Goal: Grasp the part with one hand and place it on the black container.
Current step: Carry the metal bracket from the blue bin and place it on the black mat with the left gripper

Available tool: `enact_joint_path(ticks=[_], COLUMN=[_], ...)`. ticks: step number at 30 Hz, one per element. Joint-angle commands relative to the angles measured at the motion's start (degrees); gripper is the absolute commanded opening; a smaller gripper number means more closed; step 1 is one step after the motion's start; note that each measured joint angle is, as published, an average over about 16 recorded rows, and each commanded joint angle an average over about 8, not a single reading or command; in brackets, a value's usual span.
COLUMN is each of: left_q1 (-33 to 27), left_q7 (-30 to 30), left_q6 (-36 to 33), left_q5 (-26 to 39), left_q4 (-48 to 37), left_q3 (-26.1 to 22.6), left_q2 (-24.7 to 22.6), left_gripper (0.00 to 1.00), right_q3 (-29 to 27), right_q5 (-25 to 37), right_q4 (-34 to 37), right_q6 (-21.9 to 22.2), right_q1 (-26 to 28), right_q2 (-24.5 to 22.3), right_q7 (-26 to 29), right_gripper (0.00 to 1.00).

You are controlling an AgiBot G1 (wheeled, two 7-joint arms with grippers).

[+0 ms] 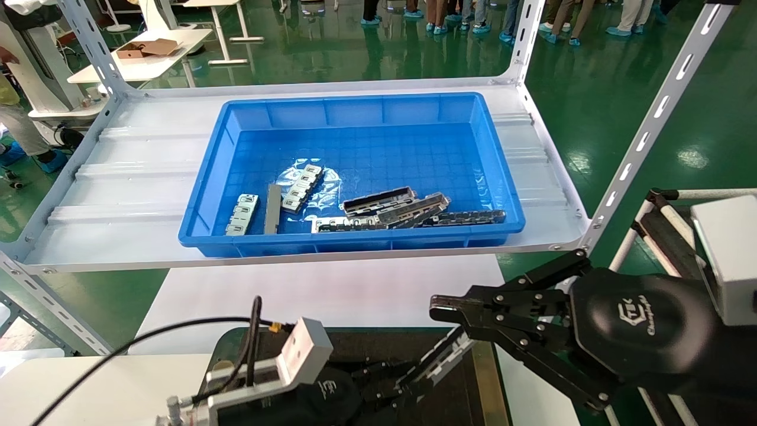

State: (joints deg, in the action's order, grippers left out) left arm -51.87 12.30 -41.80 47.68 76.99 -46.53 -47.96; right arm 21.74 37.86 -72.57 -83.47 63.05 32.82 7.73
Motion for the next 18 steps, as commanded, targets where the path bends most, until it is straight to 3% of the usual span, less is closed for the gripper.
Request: enact_joint_path(ticks=[1,18], left_q1=[1.6,8.2], left_q7=[0.5,7.6], left_q6=[2.2,28.1], left_q5=[0.5,6.4], left_q4=[0.0,-2.9], left_q3=[-0.6,-6.7], left_q2=[-0.4,-7.7], left_gripper=[0.00,0.00], right_q3=[0.0,0.0], right_q5=[0.0,0.0], right_q4=[0.0,0.0], right_q6=[0.0,0.0], right_q1=[0.0,0.0], right_q2=[0.0,0.0], right_q7=[0.0,0.0], right_gripper=[0.00,0.00])
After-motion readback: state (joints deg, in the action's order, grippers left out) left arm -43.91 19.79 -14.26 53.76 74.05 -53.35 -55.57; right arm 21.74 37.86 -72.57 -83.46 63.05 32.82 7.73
